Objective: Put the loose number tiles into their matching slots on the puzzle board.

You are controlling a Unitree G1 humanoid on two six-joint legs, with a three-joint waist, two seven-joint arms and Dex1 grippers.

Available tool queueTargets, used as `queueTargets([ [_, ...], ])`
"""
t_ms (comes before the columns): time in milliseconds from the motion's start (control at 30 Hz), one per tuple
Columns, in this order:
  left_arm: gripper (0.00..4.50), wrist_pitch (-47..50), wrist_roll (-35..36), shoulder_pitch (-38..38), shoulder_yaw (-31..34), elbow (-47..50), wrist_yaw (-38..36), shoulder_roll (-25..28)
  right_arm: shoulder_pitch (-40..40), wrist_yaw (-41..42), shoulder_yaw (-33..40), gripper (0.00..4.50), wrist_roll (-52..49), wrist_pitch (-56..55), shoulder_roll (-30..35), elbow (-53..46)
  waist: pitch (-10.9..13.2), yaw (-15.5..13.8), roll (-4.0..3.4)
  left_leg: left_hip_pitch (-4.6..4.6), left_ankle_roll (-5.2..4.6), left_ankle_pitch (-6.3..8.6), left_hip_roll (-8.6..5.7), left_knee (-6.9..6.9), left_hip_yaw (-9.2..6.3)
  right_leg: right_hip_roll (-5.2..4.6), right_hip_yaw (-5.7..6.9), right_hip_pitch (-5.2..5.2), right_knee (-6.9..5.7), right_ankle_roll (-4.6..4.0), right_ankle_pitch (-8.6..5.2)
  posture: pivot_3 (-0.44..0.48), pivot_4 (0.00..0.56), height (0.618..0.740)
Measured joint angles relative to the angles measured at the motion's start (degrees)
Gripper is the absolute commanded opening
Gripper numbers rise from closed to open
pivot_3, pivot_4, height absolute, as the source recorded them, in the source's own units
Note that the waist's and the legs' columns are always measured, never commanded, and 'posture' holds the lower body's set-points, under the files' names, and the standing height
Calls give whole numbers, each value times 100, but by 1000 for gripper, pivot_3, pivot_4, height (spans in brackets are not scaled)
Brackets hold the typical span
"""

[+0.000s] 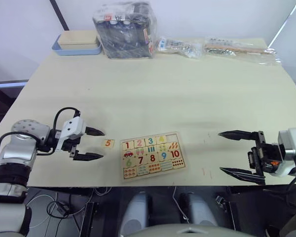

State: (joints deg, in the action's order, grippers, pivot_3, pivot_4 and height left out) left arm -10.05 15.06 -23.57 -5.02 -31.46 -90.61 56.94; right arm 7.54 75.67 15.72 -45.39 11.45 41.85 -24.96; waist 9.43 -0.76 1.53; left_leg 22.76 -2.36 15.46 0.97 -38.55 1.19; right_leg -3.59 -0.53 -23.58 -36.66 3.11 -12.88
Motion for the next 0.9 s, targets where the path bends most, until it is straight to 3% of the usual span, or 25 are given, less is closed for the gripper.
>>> queueTargets([
  [233, 3714, -353, -138, -242, -26, -473, -5, -181, 165, -129, 72, 4500, -10, -1, 19, -179, -1, -10, 2, -1, 0, 0, 1, -12, -2, 0, 1, 3, -9, 1, 1, 0, 150, 740],
  [333, 2873, -372, -142, -304, -47, -525, -5, -231, 219, -145, 76, 4500, -10, -4, 19, -223, -2, -8, 3, -1, 0, 0, 1, -16, -3, 0, 1, 4, -10, 2, 1, 0, 150, 740],
  [767, 2873, -541, -200, -332, -76, -532, -6, -319, 250, -229, 75, 4500, -7, -18, 19, -225, -2, -7, 3, -2, 0, 0, 1, -17, -3, 0, 1, 7, -12, 2, 1, 0, 150, 740],
  [833, 1839, -545, -199, -336, -76, -532, -6, -336, 249, -233, 75, 4500, -7, -21, 18, -225, -2, -8, 3, -3, 0, 0, 1, -18, -5, 0, 2, 9, -12, 2, 1, 0, 150, 740],
  [900, 1471, -545, -198, -339, -81, -532, -6, -336, 249, -234, 75, 4500, -6, -23, 18, -225, -2, -4, 3, -4, 0, 0, 1, -18, -4, 1, 2, 9, -12, 2, 1, 0, 150, 740],
])
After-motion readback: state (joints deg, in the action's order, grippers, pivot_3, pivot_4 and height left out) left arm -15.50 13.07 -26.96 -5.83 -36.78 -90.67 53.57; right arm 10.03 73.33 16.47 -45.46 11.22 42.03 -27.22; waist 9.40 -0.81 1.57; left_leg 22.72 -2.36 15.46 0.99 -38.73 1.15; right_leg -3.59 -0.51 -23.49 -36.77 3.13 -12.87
